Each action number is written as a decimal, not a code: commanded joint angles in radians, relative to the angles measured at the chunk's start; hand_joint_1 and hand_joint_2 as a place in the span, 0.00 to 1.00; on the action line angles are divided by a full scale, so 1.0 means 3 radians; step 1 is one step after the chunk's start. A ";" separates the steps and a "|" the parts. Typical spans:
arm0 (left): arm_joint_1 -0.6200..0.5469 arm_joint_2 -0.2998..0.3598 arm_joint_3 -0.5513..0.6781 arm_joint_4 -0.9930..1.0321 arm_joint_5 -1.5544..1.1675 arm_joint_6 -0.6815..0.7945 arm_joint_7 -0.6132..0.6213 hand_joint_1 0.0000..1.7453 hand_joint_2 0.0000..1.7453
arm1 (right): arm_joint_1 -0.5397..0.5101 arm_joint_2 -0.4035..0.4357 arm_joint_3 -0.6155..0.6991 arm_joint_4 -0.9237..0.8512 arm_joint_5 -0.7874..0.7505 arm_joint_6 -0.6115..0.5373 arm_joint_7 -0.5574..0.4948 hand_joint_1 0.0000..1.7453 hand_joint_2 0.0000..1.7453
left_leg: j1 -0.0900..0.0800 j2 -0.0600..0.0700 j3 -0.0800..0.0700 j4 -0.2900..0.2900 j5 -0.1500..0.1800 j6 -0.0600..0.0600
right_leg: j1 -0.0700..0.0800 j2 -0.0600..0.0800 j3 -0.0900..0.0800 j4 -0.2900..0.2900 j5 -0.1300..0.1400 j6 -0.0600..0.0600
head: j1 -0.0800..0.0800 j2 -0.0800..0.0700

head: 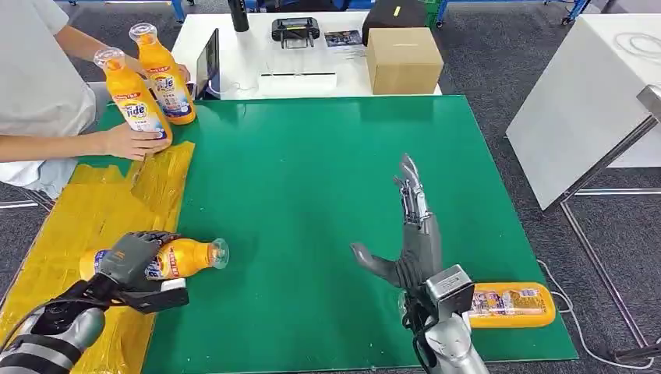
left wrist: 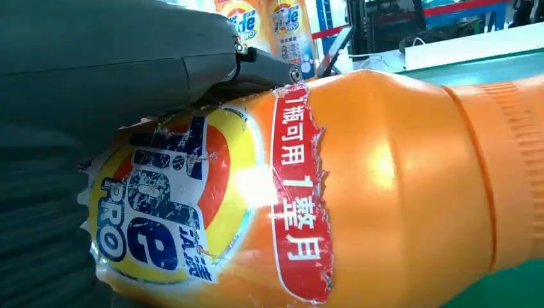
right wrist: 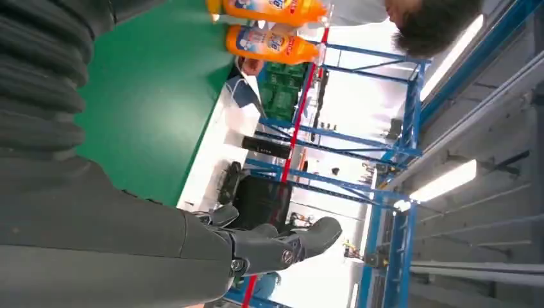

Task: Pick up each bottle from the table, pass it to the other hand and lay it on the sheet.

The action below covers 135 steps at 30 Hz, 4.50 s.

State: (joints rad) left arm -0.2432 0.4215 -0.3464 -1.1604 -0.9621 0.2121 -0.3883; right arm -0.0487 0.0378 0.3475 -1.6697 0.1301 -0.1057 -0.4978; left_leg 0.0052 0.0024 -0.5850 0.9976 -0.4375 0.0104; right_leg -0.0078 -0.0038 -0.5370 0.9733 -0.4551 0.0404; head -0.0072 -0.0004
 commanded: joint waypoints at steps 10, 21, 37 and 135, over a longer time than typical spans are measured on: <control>-0.0638 -0.0072 -0.0411 0.1155 -0.0536 -0.0081 0.0414 0.00 1.00 | -0.0160 -0.0004 0.0132 0.0261 0.0019 0.0022 0.0033 0.00 1.00 | 0.0002 -0.0003 0.0007 -0.0004 -0.0001 -0.0001 | 0.0004 -0.0002 0.0008 -0.0005 -0.0001 -0.0002 | -0.0001 0.0000; -0.0717 -0.0140 -0.0480 0.1417 -0.0759 0.0200 0.0618 0.00 1.00 | -0.0131 -0.0011 0.0101 0.0250 0.0052 0.0018 0.0057 0.00 1.00 | 0.0002 -0.0003 0.0027 -0.0006 0.0002 -0.0002 | 0.0003 -0.0005 0.0029 -0.0004 0.0001 -0.0004 | -0.0001 0.0000; 0.0609 -0.0912 0.0505 -0.1279 0.1563 0.0263 -0.0977 0.00 1.00 | -0.0048 -0.0078 0.0103 0.0198 0.0172 -0.0143 0.0034 0.00 1.00 | -0.0002 -0.0002 0.0012 -0.0001 0.0000 -0.0002 | -0.0004 -0.0003 0.0014 -0.0004 -0.0002 -0.0001 | 0.0001 0.0000; 0.1111 -0.1495 0.0519 -0.1716 0.2729 -0.0728 -0.1033 0.00 1.00 | 0.0832 -0.1841 -0.0547 0.1140 0.2992 0.0470 0.1647 1.00 1.00 | -0.0004 0.0003 0.0060 -0.0005 -0.0019 0.0013 | -0.0005 -0.0005 0.0027 -0.0023 -0.0004 0.0001 | -0.0003 0.0000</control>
State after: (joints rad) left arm 0.1304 -0.0252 -0.2026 -1.7624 -0.1560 0.0084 -0.7012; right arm 0.2171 -0.5257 0.0900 -1.4359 1.0582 0.0443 0.0324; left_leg 0.0028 0.0064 -0.5688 0.9978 -0.4437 0.0149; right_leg -0.0106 -0.0017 -0.5321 0.9692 -0.4564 0.0417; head -0.0080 -0.0004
